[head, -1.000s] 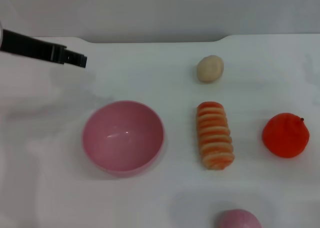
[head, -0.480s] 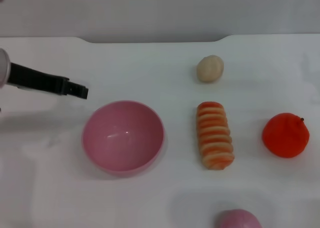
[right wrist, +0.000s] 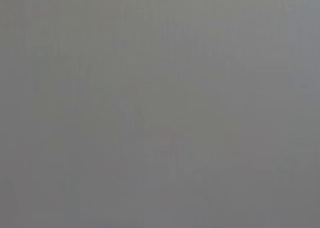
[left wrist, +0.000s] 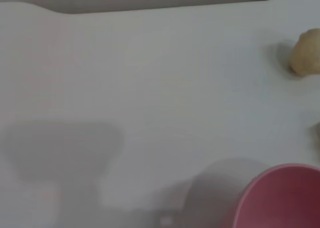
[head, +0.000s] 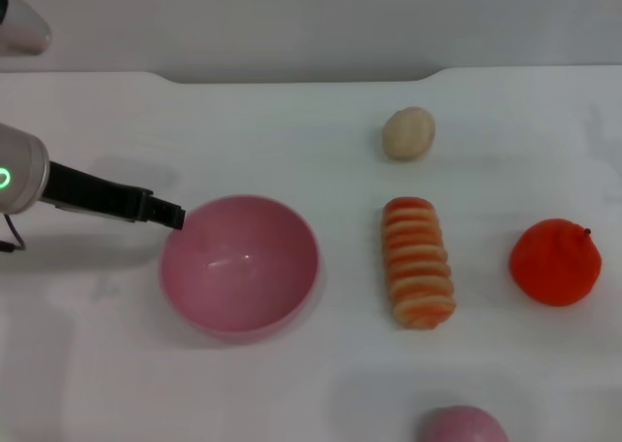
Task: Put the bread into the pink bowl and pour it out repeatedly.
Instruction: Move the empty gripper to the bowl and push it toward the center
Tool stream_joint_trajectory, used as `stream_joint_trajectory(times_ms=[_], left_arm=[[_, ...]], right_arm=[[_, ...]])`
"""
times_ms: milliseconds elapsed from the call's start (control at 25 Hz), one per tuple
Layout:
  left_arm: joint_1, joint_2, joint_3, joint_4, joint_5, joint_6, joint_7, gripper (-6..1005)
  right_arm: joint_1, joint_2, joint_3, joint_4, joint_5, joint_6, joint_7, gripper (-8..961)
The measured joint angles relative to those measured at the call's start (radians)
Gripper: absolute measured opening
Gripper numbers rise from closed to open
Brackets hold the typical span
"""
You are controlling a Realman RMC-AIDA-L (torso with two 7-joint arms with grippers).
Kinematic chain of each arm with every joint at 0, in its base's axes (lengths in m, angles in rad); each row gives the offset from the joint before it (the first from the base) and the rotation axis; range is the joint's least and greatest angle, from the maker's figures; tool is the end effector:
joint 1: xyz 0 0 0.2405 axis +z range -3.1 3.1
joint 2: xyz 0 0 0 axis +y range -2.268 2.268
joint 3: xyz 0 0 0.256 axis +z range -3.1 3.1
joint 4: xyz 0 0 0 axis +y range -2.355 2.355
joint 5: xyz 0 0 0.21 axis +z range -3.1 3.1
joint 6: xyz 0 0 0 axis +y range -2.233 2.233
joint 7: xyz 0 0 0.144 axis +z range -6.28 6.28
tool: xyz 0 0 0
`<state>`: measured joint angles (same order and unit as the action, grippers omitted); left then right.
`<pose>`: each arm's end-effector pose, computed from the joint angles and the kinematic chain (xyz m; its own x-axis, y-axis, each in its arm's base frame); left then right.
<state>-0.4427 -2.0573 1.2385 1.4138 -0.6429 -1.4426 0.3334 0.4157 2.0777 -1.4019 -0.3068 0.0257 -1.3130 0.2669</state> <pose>-0.2215 0.3533 0.0397 0.4757 0.8592 0.1885 0.8189 -0.3543 -0.4515 0.2940 0.3524 0.0560 0.6150 0.3790 -0.6915 -0.7069 -0.1237 -0.6964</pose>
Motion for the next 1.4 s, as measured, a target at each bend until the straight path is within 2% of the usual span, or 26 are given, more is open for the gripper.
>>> stream_joint_trajectory(times_ms=[680, 1400], left_arm=[[0.006, 0.000, 0.009, -0.103, 0.000, 0.066, 0.031, 667], [-0.004, -0.003, 0.068, -0.190, -0.045, 0.102, 0.044, 656]], right_arm=[[0.001, 0.001, -0.002, 0.000, -0.001, 0.000, 0.000, 434], [-0.004, 0.002, -0.002, 0.000, -0.001, 0.000, 0.000, 435]])
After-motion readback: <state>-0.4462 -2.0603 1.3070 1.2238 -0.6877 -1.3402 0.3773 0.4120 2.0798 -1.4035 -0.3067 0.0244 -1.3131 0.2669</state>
